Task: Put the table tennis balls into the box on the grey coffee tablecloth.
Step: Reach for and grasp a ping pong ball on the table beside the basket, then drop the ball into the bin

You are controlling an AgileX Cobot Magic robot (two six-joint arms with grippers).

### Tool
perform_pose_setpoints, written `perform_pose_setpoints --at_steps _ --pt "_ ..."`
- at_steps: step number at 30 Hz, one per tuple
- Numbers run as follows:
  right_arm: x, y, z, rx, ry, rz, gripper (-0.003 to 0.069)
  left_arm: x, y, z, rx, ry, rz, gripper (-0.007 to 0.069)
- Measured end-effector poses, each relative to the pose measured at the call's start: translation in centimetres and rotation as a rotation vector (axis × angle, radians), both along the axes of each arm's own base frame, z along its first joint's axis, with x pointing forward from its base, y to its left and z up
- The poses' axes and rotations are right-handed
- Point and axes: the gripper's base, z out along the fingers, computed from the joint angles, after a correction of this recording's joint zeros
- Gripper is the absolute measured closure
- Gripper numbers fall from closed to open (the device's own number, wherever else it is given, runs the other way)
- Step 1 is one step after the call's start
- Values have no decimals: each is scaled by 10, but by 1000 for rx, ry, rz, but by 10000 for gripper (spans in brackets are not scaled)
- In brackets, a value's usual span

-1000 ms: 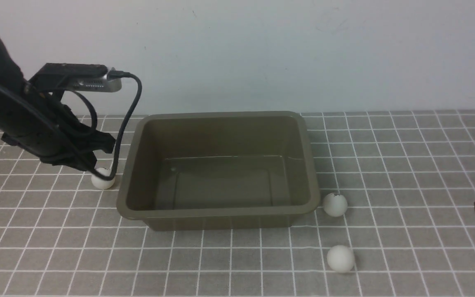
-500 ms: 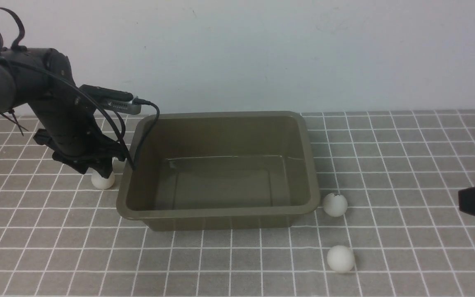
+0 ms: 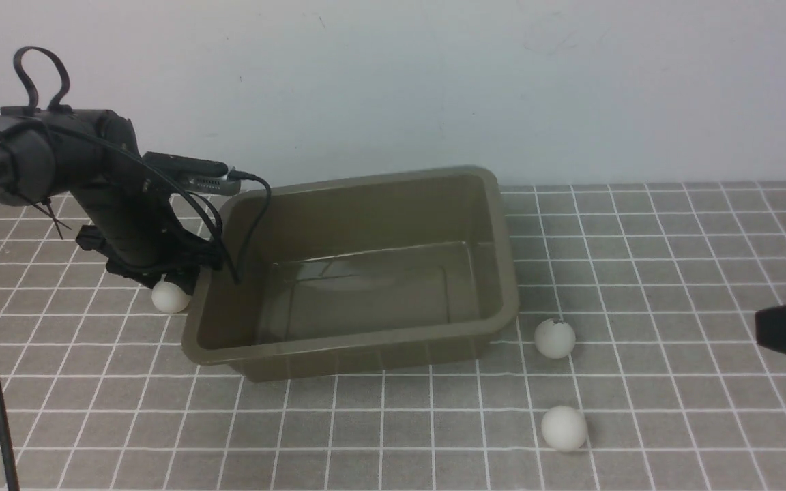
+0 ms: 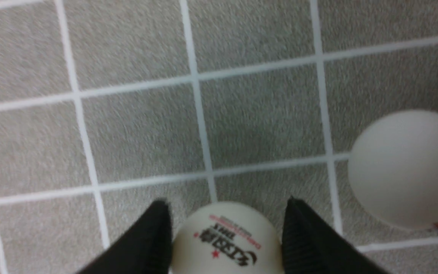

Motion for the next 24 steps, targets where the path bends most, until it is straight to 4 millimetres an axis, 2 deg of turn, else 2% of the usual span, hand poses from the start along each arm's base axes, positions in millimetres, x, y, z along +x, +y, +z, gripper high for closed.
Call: perform_pose_setpoints --at_steps 3,5,7,12,15,17,20,24 --pt "3 2 9 -15 -28 41 673 -3 1 4 9 42 1 301" --pt "10 4 19 -25 -20 75 672 -7 2 21 22 64 -1 301" --pt "14 5 20 -28 2 87 670 -7 2 34 23 43 -1 301" --pt "28 17 13 -46 79 169 669 -20 1 111 2 -107 5 301" --pt "37 38 0 -72 142 259 669 -39 -7 154 -98 -185 5 301" --pt "45 56 -15 -84 208 299 669 -50 -17 173 -186 -209 -34 301" --pt "59 76 -40 -149 280 311 657 -59 -43 179 -304 -184 -165 301" --pt "84 88 -76 -248 325 282 582 -54 -79 157 -362 -123 -318 301"
